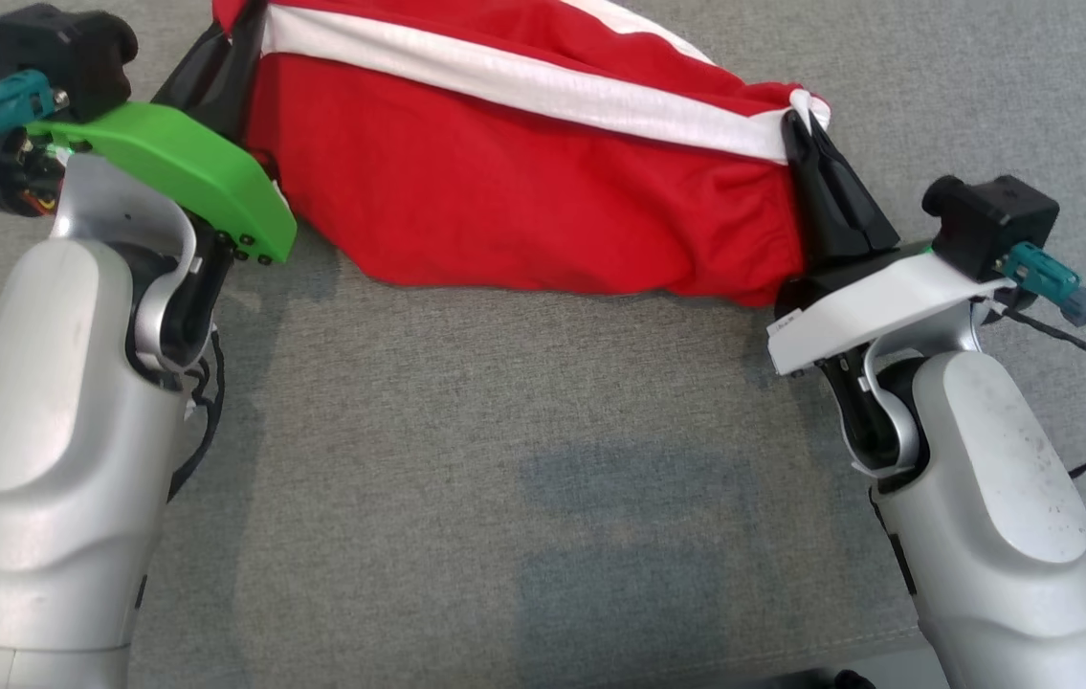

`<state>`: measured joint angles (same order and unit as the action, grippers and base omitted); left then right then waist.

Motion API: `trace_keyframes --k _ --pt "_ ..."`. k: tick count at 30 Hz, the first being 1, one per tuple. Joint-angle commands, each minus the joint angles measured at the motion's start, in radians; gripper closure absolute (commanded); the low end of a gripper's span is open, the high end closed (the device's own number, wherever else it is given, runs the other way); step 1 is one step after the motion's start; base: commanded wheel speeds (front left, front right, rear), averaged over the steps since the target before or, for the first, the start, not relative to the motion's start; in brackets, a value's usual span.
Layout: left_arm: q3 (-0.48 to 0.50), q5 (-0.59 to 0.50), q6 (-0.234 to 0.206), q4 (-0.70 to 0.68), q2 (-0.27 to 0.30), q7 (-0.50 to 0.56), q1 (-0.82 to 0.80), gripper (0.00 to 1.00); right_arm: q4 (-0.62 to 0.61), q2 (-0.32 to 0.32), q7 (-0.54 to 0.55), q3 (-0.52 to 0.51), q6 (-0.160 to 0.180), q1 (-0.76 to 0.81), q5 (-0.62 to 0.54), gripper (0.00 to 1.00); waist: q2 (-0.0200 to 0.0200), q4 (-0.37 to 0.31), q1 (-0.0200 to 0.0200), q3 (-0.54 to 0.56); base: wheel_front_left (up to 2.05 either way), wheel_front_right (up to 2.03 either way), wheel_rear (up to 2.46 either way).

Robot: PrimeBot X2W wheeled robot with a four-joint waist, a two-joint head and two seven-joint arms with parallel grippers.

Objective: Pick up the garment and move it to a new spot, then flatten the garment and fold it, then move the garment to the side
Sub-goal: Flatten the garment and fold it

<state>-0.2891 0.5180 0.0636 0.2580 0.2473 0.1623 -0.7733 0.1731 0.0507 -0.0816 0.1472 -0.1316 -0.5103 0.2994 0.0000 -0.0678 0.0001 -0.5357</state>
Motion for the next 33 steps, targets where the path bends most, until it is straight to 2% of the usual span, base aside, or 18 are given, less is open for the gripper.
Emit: trace_keyframes --k 1,7,8,9,10,11,18,24,27,28,33 --pt "0.002 0.010 0.010 0.055 0.000 0.000 -0.051 1.00 0.021 0.002 -0.017 0.005 0.002 -0.034 0.019 1.00 0.0000 -0.043 -0.0001 -0.055 0.00 0.00 0.00" --pt "0.000 0.019 0.025 0.232 -0.012 -0.021 -0.157 1.00 0.087 0.002 -0.038 0.039 0.002 -0.100 0.046 1.00 0.0000 -0.063 -0.0001 -0.077 0.00 0.00 0.00" --pt "-0.002 0.022 0.029 0.256 -0.015 -0.020 -0.169 1.00 0.094 0.002 -0.040 0.047 0.002 -0.107 0.052 0.77 0.0000 -0.065 -0.0001 -0.078 0.00 0.00 0.00" --pt "-0.002 0.025 0.032 0.274 -0.018 -0.028 -0.179 0.93 0.101 0.002 -0.044 0.054 0.002 -0.111 0.055 0.30 0.0000 -0.067 -0.0001 -0.079 0.00 0.00 0.00" --pt "-0.003 0.021 0.033 0.289 -0.020 -0.036 -0.188 0.52 0.102 0.002 -0.053 0.061 0.002 -0.113 0.053 0.00 0.0000 -0.069 -0.0001 -0.079 0.00 0.00 0.00" --pt "-0.003 0.021 0.035 0.300 -0.023 -0.051 -0.191 0.00 0.103 0.002 -0.062 0.067 0.002 -0.111 0.052 0.00 0.0000 -0.069 -0.0001 -0.078 0.00 0.00 0.00" --pt "0.000 -0.008 0.023 0.306 -0.018 -0.188 -0.154 0.00 0.063 0.002 -0.135 0.069 0.002 -0.059 0.011 0.00 0.0000 -0.056 -0.0001 -0.062 0.00 0.00 0.00" --pt "0.009 -0.068 -0.040 0.224 -0.009 -0.373 -0.063 0.00 -0.048 0.008 -0.181 0.005 0.002 0.028 -0.084 0.00 0.0000 -0.030 -0.0001 -0.029 0.00 0.00 0.00" --pt "0.023 -0.096 -0.073 0.153 -0.003 -0.412 -0.001 0.00 -0.111 0.008 -0.185 -0.048 0.002 0.073 -0.126 0.00 0.0000 -0.018 -0.0001 -0.007 0.00 0.00 0.00" --pt "0.037 -0.121 -0.094 0.092 -0.002 -0.421 0.047 0.00 -0.151 0.006 -0.185 -0.080 0.002 0.101 -0.145 0.00 0.0000 -0.010 -0.0001 0.008 0.00 0.00 0.00" --pt "0.080 -0.171 -0.127 -0.071 0.001 -0.427 0.178 0.00 -0.192 0.005 -0.186 -0.130 0.002 0.159 -0.171 0.00 0.0000 0.001 -0.0001 0.047 0.00 0.00 0.00"
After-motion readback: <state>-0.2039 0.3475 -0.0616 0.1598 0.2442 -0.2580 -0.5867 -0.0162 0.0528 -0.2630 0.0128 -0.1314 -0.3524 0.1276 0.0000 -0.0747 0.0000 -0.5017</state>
